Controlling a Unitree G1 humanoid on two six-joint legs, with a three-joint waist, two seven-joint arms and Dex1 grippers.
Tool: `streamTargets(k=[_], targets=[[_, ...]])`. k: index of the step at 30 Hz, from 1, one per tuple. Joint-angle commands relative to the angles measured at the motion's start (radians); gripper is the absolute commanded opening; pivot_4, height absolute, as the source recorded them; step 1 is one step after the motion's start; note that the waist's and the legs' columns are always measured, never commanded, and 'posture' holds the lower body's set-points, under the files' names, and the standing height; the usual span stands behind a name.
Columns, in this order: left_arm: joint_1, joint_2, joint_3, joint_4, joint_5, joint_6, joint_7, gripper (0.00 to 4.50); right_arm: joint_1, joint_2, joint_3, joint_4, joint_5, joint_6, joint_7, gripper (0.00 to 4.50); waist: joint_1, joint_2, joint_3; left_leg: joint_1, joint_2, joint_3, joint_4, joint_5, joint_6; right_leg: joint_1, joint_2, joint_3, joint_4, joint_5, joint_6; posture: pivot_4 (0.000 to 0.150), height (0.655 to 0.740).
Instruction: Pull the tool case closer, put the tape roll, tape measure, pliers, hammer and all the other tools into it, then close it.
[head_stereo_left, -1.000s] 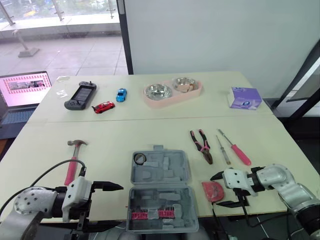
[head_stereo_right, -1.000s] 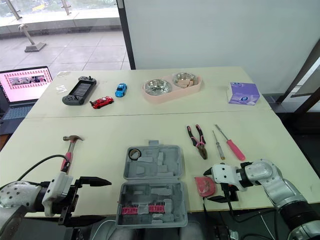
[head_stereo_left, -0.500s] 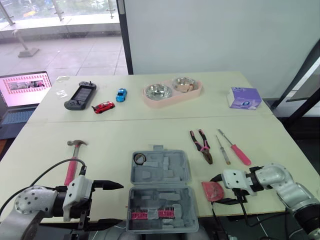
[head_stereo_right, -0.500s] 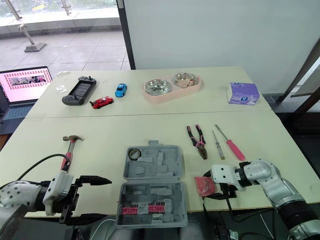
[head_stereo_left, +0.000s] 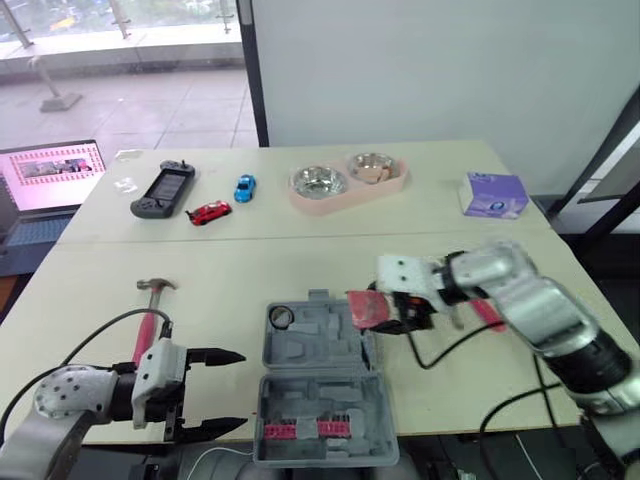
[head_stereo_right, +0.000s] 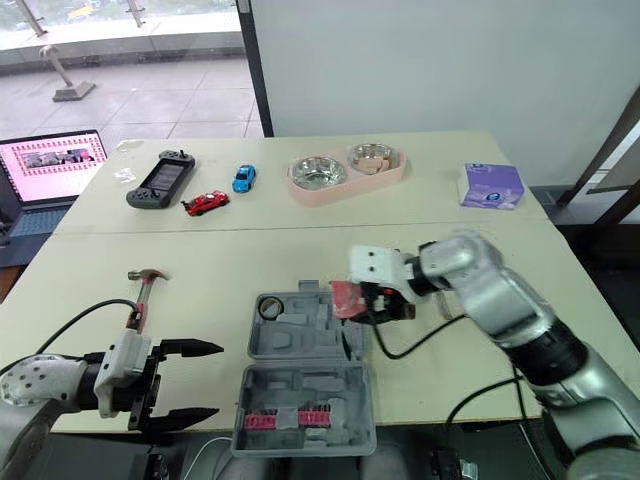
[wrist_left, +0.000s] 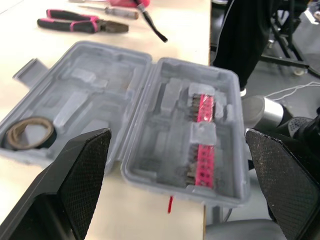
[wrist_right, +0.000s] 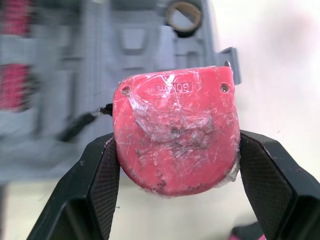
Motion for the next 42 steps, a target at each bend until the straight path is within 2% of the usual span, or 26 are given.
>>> streamTargets(k=[1,8,15,23,39,41,42], targets=[[-0.021,0.006,0.006,-0.006,-0.004,0.006,0.007,4.50,-0.056,0.022,0.088,-0.013,-0.070,0.099,-0.024,2.94,-0.001,0.000,0.000,-0.001,0.000,0.000,0.000,0.000,0.000,0.000,0.000,0.000,0.000,0.000,0.000,0.150,0.7360],[-0.037,0.009,0.004,-0.036,-0.012,0.041,0.021,4.50,-0.133,0.060,0.225,0.074,-0.186,0.048,-0.045,2.94,-0.013,0.000,0.000,0.001,0.001,0.001,0.000,0.000,0.000,-0.001,0.001,0.000,0.001,0.000,0.000,0.150,0.7360],[-0.047,0.003,0.000,-0.071,-0.019,0.078,0.045,4.50,-0.155,0.110,0.279,0.159,-0.259,-0.003,-0.041,2.94,-0.013,0.000,0.000,0.001,0.001,0.001,0.000,0.000,-0.001,-0.001,0.001,0.000,0.001,0.000,0.000,0.150,0.7360],[-0.039,-0.002,0.002,-0.095,-0.021,0.094,0.058,4.50,-0.146,0.155,0.293,0.226,-0.318,-0.010,-0.046,2.94,-0.012,0.000,0.000,0.001,0.001,0.001,0.000,0.000,-0.001,-0.001,0.001,0.000,0.001,0.000,0.000,0.150,0.7360],[-0.021,-0.007,0.006,-0.092,-0.018,0.077,0.060,4.50,-0.127,0.210,0.281,0.228,-0.319,0.044,-0.044,2.94,-0.014,0.000,0.000,0.002,0.001,0.001,0.000,0.000,-0.001,-0.001,0.001,0.000,0.002,0.000,0.000,0.150,0.7360],[-0.020,-0.007,0.005,-0.086,-0.017,0.073,0.058,4.50,-0.122,0.211,0.276,0.223,-0.318,0.047,-0.051,4.01,-0.014,0.000,0.000,0.002,0.001,0.001,0.000,0.000,-0.001,-0.001,0.001,0.000,0.002,0.000,0.000,0.150,0.7360],[-0.020,-0.008,0.005,-0.084,-0.016,0.071,0.056,4.50,-0.121,0.214,0.271,0.220,-0.315,0.055,-0.055,4.39,-0.014,0.000,0.000,0.002,0.001,0.001,0.000,0.000,-0.001,-0.001,0.001,0.000,0.002,0.000,0.000,0.150,0.7360]])
